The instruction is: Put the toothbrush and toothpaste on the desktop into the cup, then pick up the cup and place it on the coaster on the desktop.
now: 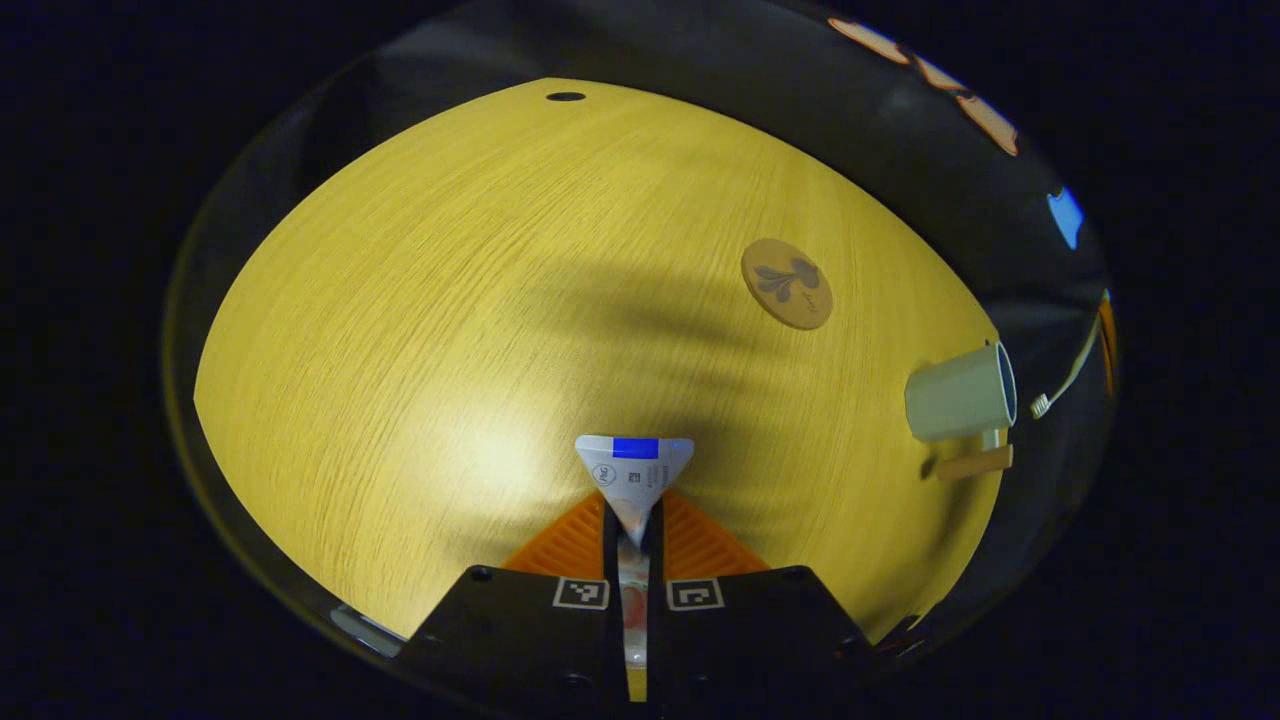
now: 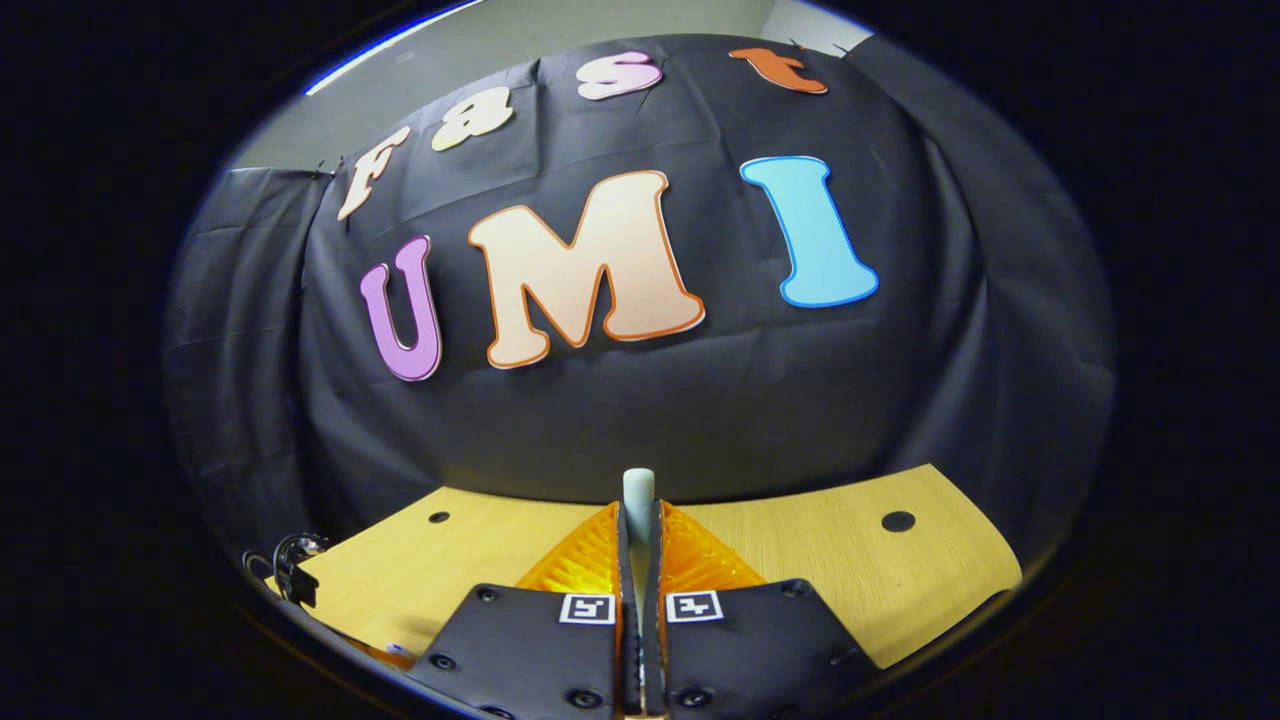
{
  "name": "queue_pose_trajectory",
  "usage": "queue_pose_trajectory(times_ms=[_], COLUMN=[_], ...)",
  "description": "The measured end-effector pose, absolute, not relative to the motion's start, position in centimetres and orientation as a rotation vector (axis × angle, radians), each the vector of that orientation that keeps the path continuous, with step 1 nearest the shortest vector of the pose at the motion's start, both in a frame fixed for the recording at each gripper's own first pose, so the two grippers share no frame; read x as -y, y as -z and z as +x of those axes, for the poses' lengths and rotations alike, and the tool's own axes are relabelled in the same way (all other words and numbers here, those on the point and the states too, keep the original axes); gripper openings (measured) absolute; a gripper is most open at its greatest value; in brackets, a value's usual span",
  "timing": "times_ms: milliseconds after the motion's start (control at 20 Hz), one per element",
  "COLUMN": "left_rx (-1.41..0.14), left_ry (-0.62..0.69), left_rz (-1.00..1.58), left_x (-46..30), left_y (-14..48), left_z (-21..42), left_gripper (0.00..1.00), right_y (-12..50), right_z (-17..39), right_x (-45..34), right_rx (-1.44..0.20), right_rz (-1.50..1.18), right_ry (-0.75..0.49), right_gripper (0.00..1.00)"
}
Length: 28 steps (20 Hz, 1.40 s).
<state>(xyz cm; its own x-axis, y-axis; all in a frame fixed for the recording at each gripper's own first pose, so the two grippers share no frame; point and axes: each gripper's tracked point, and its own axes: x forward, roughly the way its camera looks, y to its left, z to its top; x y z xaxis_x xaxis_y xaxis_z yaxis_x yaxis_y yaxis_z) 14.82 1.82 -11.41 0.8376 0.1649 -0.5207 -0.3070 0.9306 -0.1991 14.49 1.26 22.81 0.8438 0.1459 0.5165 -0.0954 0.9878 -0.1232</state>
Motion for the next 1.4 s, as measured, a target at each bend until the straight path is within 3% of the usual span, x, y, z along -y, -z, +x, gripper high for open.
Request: queue_pose_trajectory(times_ms=[300,600,900,1050,1200,1400], left_rx=[-0.407,-0.175,-0.031,0.007,0.053,0.124], left_ry=[-0.261,-0.205,-0.107,-0.070,-0.005,0.106], left_rz=[-0.358,-0.286,-0.137,-0.069,-0.056,-0.089], left_x=[-1.4,0.7,4.8,6.8,9.7,14.0], left_y=[9.7,2.4,-2.7,-4.2,-6.2,-8.9], left_z=[15.1,15.4,15.7,15.9,16.1,16.9], left_gripper=[0.06,0.06,0.06,0.06,0.06,0.06], right_y=[-21.9,-17.7,-15.6,-15.0,-14.4,-14.7], right_z=[17.4,19.2,18.4,17.4,16.3,13.8], right_x=[-1.9,-1.1,-0.5,-0.3,1.0,5.5], right_rx=[0.573,0.524,0.496,0.481,0.462,0.493], right_rz=[-0.090,-0.027,-0.009,0.004,0.029,0.062], right_ry=[-0.158,-0.168,-0.171,-0.181,-0.160,-0.053], right_gripper=[0.04,0.05,0.14,0.26,1.00,0.99])
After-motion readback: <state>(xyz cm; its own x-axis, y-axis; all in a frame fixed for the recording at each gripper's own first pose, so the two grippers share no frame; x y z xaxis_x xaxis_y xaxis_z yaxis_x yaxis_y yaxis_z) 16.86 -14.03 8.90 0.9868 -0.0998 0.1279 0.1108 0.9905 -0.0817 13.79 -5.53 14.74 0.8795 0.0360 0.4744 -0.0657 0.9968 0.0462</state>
